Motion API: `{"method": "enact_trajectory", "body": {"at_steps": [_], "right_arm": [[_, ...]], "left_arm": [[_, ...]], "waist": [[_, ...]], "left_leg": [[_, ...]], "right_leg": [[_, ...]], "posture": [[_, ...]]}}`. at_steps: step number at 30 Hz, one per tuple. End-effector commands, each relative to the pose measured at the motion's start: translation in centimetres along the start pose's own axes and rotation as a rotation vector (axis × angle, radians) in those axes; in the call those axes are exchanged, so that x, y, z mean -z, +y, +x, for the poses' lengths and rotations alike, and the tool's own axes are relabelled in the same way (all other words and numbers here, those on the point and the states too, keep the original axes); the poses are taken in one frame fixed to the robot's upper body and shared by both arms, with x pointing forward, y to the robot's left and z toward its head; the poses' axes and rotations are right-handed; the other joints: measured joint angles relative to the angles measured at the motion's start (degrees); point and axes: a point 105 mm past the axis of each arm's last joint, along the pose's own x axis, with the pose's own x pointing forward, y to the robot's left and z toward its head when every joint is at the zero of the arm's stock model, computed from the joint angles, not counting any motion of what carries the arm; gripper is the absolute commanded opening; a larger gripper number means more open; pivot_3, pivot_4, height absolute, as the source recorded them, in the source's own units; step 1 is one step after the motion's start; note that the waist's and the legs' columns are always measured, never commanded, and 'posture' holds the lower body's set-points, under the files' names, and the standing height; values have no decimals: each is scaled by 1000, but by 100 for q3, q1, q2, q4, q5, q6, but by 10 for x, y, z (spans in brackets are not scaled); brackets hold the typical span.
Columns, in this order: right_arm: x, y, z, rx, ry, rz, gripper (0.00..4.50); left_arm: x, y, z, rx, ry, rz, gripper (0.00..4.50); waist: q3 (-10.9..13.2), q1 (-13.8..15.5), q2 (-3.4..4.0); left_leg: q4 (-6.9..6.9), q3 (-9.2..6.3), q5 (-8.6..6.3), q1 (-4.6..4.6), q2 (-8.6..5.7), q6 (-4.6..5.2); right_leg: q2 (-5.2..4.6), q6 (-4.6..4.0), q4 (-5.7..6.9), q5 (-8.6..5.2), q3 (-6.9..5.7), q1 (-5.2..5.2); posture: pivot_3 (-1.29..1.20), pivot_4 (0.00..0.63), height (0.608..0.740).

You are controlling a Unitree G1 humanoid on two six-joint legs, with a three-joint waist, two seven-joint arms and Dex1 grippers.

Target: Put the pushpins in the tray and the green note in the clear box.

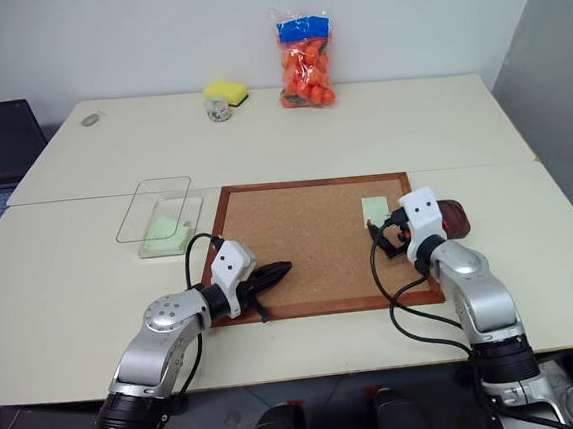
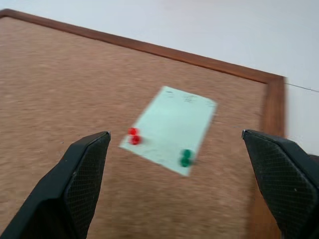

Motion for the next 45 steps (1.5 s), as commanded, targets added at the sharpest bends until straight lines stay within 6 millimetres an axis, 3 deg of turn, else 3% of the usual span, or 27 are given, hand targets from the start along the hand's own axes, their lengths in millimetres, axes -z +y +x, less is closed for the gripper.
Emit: {"method": "enact_trajectory", "body": {"at_steps": [1, 9, 32, 45], "right_arm": [[-13, -5, 5, 25, -58, -1, 4488], [-5, -8, 13, 52, -39, 28, 4488], [8, -6, 12, 50, -6, 67, 52], [-18, -3, -4, 51, -157, 74, 5]], "left_arm": [[14, -10, 2, 29, 49, -28, 0], [14, -9, 1, 27, 50, -28, 0], [15, -9, 1, 25, 51, -31, 0], [16, -11, 1, 25, 54, -36, 0]], "waist": [[0, -1, 0], [0, -1, 0], [0, 1, 0], [1, 9, 2]], "left_leg": [[0, 0, 0, 0, 0, 0], [1, 0, 0, 0, 0, 0], [1, 0, 0, 0, 0, 0], [0, -1, 0, -4, 0, 0]], "right_leg": [[0, 0, 1, 0, 1, 0], [0, 0, 1, 0, 1, 0], [0, 0, 2, 0, 2, 1], [-1, -1, 0, 0, 3, -1]], "posture": [[0, 150, 740], [0, 150, 740], [0, 150, 740], [0, 150, 740]]}}
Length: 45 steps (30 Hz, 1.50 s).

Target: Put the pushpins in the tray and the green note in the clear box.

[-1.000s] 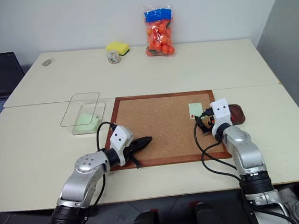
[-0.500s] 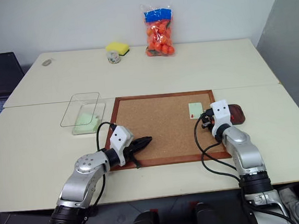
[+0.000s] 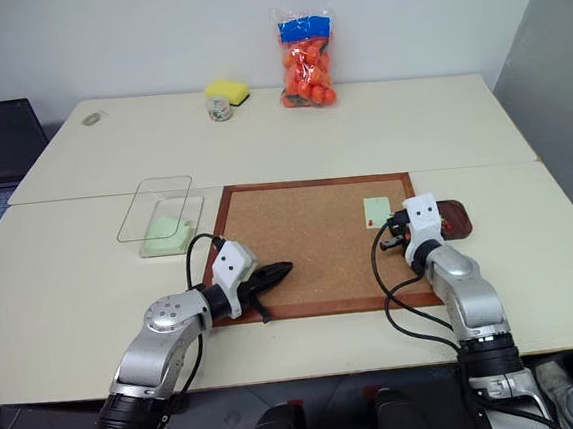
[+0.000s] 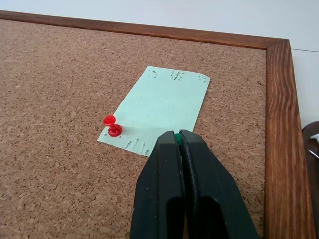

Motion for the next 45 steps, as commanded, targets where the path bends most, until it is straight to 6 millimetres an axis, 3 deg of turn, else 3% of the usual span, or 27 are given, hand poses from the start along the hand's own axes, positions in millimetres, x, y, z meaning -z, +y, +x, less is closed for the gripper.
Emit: {"method": "enact_trajectory", "body": {"at_steps": [1, 14, 19, 25, 34, 45], "right_arm": [[-38, -2, -11, 17, -186, 1, 5], [-50, -7, -18, 72, -269, 66, 5], [-52, -35, -32, 182, -271, 27, 5], [-29, -69, -48, 298, -130, 3, 5], [-15, -78, -48, 323, -45, 44, 5], [-19, -82, -45, 336, -56, 50, 2138]], "left_arm": [[17, -8, 1, 21, 60, -38, 0], [19, -10, 1, 28, 62, -39, 0], [19, -10, 1, 25, 61, -39, 0], [18, -10, 1, 28, 62, -36, 0], [17, -9, 3, 33, 61, -31, 0], [17, -9, 2, 28, 61, -34, 0]], "waist": [[1, -3, 1], [2, -9, 3], [2, -5, 3], [2, -6, 3], [1, -7, 4], [1, -8, 4]], "left_leg": [[0, 0, 0, 0, 0, 0], [0, -2, 0, 3, 1, 0], [1, -1, 0, 2, 0, 0], [-1, 1, 0, 3, 1, 0], [1, 2, 0, 4, -1, 0], [0, 1, 0, 4, 0, 0]], "right_leg": [[0, 0, 1, 0, 0, 0], [1, 0, 2, 0, -1, 0], [1, 0, 2, 0, 0, 0], [0, -1, 0, -1, 1, 0], [0, -1, 3, -1, 1, 1], [1, -1, 2, -1, 0, 1]], "posture": [[0, 150, 740], [0, 150, 740], [0, 150, 740], [0, 150, 740], [0, 150, 740], [0, 150, 740]]}}
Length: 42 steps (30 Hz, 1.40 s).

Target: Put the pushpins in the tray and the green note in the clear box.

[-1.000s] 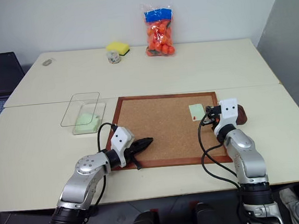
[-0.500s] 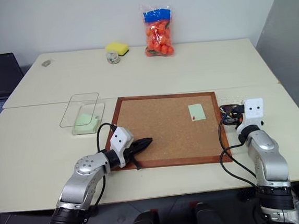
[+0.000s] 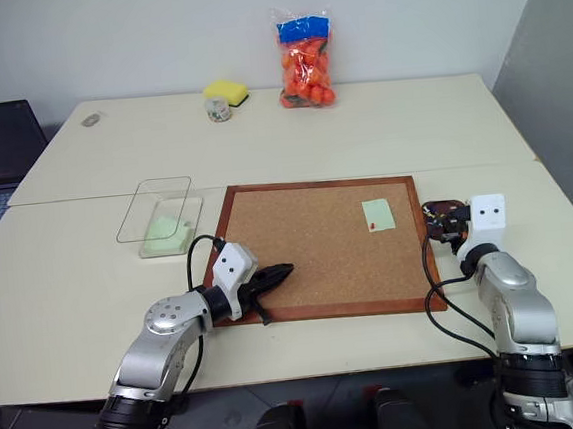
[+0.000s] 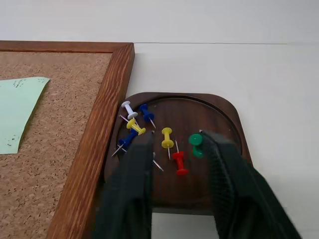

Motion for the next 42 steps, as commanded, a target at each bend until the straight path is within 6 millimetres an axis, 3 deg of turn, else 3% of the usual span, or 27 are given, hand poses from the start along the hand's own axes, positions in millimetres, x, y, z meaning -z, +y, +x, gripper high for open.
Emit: {"method": "enact_trajectory", "body": {"at_steps": [1, 12, 23, 30, 33, 36, 42], "right_arm": [[-15, -7, 0, 25, -58, 6, 2372], [-11, -7, 0, 22, -38, 17, 4492], [-7, 10, 4, -68, -15, 68, 4492], [-5, 7, 7, -50, -8, 70, 4492], [-17, 9, 3, -71, -62, 44, 4492], [-29, 31, -6, -205, -101, 43, 4492], [-26, 83, -22, -437, -80, 6, 4492]], "left_arm": [[16, -7, 1, 20, 56, -35, 0], [16, -7, 2, 20, 54, -34, 0], [16, -7, 2, 20, 55, -34, 0], [16, -7, 2, 18, 54, -34, 0], [16, -7, 1, 15, 55, -34, 0], [17, -7, 0, 14, 56, -34, 0], [17, -8, 0, 19, 58, -35, 0]], "waist": [[0, 0, 0], [0, 0, 0], [0, 0, 0], [0, 0, 0], [0, 0, 0], [0, -1, 0], [0, -3, 0]], "left_leg": [[0, 0, 0, 0, 0, 0], [0, 0, 0, 0, 0, 0], [0, -1, 0, 0, 0, 0], [0, -1, 0, 0, 0, 0], [0, 0, 0, 0, 0, 0], [0, 0, 0, 0, 0, 0], [-1, -5, 0, 0, 3, 0]], "right_leg": [[0, 0, 0, 0, 1, 0], [0, 0, 0, 0, 1, 0], [0, 0, 0, 0, 1, 0], [0, 0, 0, 0, 0, 0], [0, 0, 0, 0, 1, 0], [0, 0, 0, 0, 1, 0], [2, -2, 0, -1, 0, 0]], "posture": [[0, 150, 740], [0, 150, 740], [0, 150, 740], [0, 150, 740], [0, 150, 740], [0, 150, 740], [0, 150, 740]]}}
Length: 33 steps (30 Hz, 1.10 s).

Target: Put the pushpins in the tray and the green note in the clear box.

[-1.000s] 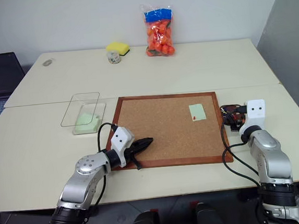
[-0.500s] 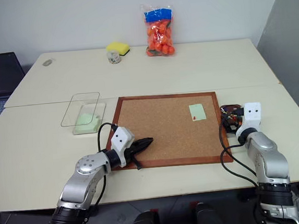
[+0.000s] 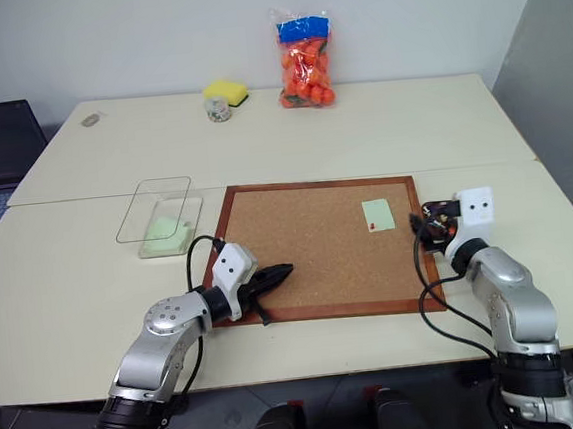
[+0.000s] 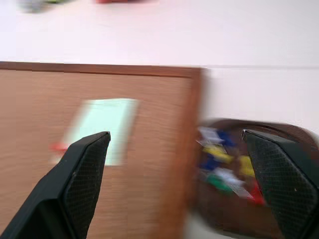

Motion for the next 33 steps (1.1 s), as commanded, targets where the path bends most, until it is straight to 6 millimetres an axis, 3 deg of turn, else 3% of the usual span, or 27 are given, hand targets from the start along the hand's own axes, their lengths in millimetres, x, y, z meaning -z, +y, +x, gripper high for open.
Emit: {"method": "enact_trajectory", "body": {"at_steps": [1, 7, 12, 20, 33], "right_arm": [[-9, 29, 2, -107, -31, -26, 4492], [0, 50, 29, -111, -30, -74, 4492], [1, 45, 47, -60, -53, -90, 4492], [8, 41, 55, -37, -58, -98, 4492], [27, 29, 51, 14, 6, -151, 2074]], "left_arm": [[16, -8, 0, 23, 59, -34, 0], [16, -8, 1, 25, 59, -34, 0], [16, -8, 1, 22, 59, -34, 0], [16, -7, -1, 13, 59, -33, 0], [16, -7, -2, 15, 60, -29, 0]], "waist": [[0, 0, 0], [0, -2, 0], [0, 9, -2], [0, 2, -1], [0, -3, -1]], "left_leg": [[1, 0, 0, 0, 0, 0], [0, 1, 0, 1, 0, 0], [2, 3, 0, -1, -3, 0], [0, 0, 0, 0, 0, 0], [0, 2, 0, 1, 1, 0]], "right_leg": [[0, 0, 0, 0, 0, 0], [0, 0, 0, 0, -2, -1], [1, 1, -1, 1, -4, 0], [1, 1, 0, 1, -1, -1], [1, 1, 1, 1, 0, -1]], "posture": [[0, 150, 740], [0, 150, 740], [0, 150, 740], [0, 150, 740], [0, 150, 740]]}}
